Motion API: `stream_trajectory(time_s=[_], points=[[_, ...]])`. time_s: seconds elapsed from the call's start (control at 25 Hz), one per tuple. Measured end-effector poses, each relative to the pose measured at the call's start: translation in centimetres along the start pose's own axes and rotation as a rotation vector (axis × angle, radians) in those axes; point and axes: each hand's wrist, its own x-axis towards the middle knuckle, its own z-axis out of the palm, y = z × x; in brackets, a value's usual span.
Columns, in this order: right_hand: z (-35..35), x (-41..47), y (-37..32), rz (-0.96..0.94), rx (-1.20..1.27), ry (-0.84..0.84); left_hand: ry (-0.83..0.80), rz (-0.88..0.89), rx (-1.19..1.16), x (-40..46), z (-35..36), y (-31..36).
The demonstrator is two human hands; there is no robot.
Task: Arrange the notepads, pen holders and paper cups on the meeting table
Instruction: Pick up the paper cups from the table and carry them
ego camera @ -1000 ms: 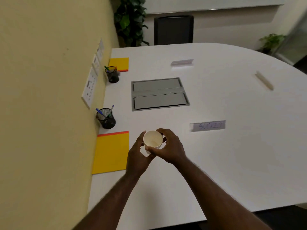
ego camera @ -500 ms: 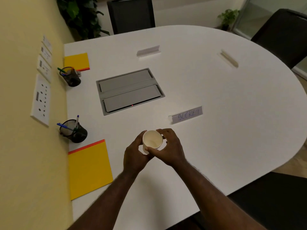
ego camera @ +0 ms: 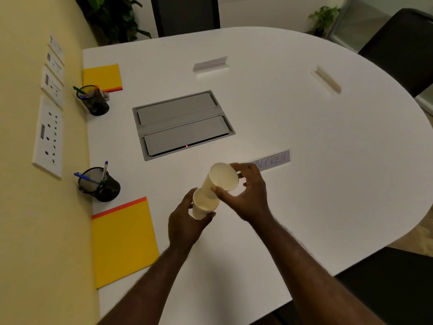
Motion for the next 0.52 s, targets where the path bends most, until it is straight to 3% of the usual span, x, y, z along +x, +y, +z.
stream_trajectory(time_s=[0.2,0.52], points=[[0.1,5.2,1.9,0.076,-0.032,0.134,0.079,-0.002,0.064,-0.2,-1.3,-1.6],[4.4,8.2,9.7,0.331,-0.140,0.073,0.139,-0.005,0.148,-2.1,-3.8,-3.5]])
